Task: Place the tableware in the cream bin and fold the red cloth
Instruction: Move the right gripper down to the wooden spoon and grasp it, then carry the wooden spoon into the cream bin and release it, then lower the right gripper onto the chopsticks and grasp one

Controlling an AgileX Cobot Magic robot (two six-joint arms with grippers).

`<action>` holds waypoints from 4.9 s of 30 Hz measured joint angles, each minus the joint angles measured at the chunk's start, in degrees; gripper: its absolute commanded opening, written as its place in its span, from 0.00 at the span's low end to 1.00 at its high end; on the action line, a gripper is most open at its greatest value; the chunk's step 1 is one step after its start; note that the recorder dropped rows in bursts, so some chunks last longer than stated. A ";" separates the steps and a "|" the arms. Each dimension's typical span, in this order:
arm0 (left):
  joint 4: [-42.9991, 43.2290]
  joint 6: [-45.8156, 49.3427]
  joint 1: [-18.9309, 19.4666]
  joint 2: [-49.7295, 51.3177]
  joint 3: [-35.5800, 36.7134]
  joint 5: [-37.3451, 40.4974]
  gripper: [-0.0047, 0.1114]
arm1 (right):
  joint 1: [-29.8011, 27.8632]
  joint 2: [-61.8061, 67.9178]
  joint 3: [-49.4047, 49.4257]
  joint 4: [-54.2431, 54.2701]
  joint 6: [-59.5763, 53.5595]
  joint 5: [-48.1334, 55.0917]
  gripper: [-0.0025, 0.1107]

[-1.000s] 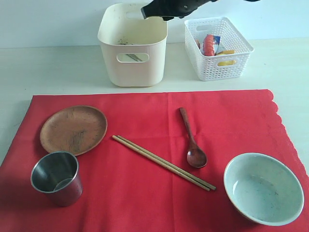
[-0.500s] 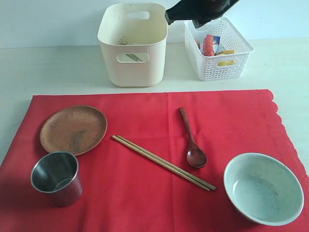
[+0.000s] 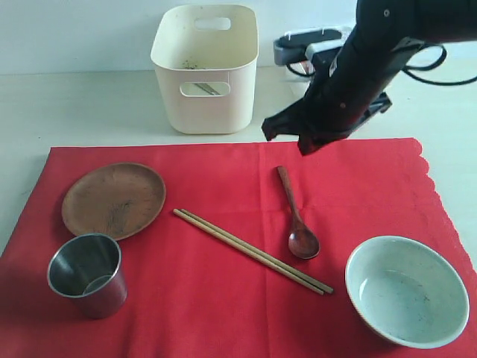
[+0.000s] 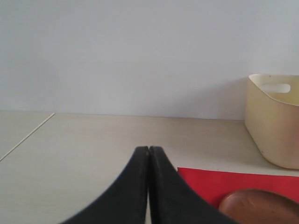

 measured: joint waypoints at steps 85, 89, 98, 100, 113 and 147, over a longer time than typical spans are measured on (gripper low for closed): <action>0.00 0.00 0.00 0.00 0.00 0.00 0.06 | 7.01 6.72 -4.76 -14.85 10.08 -62.15 0.02; 0.00 0.00 0.00 0.00 0.00 0.00 0.06 | 7.01 11.93 -11.22 -14.49 5.11 -62.99 0.02; 0.00 0.00 0.00 0.00 0.00 0.00 0.06 | 7.01 19.26 -21.15 7.25 -12.48 -62.99 0.03; 0.00 0.00 0.00 0.00 0.00 0.00 0.06 | 7.01 20.29 -22.45 14.80 -16.84 -63.08 0.06; 0.00 0.00 0.00 0.00 0.00 0.00 0.06 | 7.01 22.13 -23.37 24.22 -25.15 -63.08 0.53; 0.00 0.00 0.00 0.00 0.00 0.00 0.06 | 4.57 -0.10 -23.44 12.09 -28.72 13.71 0.44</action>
